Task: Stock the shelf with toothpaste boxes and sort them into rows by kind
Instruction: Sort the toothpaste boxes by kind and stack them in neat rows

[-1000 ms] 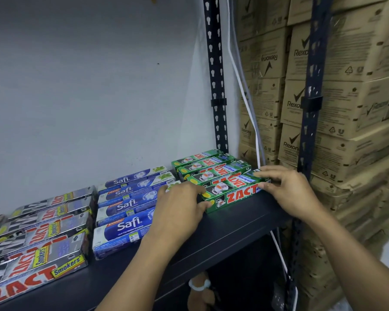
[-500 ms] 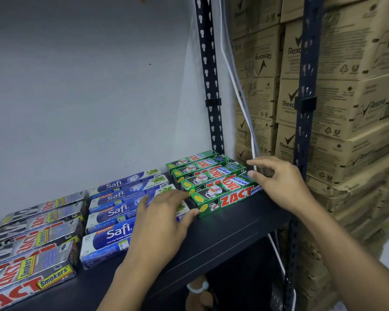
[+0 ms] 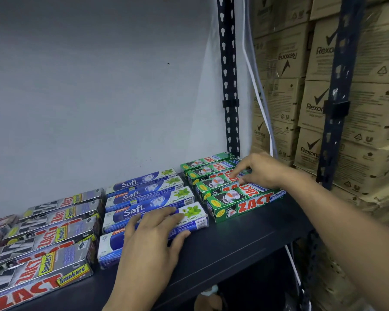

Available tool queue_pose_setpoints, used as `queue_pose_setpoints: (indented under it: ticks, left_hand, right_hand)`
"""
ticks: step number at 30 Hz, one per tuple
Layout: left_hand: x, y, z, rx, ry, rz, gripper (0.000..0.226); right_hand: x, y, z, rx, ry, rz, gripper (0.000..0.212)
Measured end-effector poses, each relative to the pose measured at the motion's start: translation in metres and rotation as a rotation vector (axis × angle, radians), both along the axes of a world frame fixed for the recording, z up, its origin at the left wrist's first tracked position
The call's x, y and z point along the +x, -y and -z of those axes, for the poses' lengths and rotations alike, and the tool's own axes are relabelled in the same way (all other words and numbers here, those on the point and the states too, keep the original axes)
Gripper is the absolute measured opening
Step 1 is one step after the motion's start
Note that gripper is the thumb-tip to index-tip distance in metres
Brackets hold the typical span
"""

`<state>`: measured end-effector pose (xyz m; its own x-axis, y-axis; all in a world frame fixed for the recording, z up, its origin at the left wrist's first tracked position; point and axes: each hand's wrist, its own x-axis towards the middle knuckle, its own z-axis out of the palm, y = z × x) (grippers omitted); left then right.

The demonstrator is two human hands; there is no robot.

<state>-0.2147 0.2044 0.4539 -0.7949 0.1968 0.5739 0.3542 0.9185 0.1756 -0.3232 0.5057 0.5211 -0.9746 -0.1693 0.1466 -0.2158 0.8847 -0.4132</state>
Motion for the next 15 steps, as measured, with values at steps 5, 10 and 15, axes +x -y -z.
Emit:
queue_pose_setpoints:
  ticks: [5, 10, 15]
  left_hand:
    - [-0.001, 0.001, 0.003, -0.008, -0.015, 0.000, 0.035]
    - [0.000, 0.001, 0.002, -0.006, -0.029, 0.005, 0.035]
    - [0.003, 0.001, 0.001, -0.001, -0.031, 0.019, 0.037]
  right_hand:
    - [-0.002, 0.000, 0.004, -0.006, -0.016, -0.001, 0.028]
    - [-0.001, 0.001, 0.004, -0.013, -0.016, 0.001, 0.029]
    - [0.014, 0.010, 0.004, 0.016, -0.089, 0.009, 0.035]
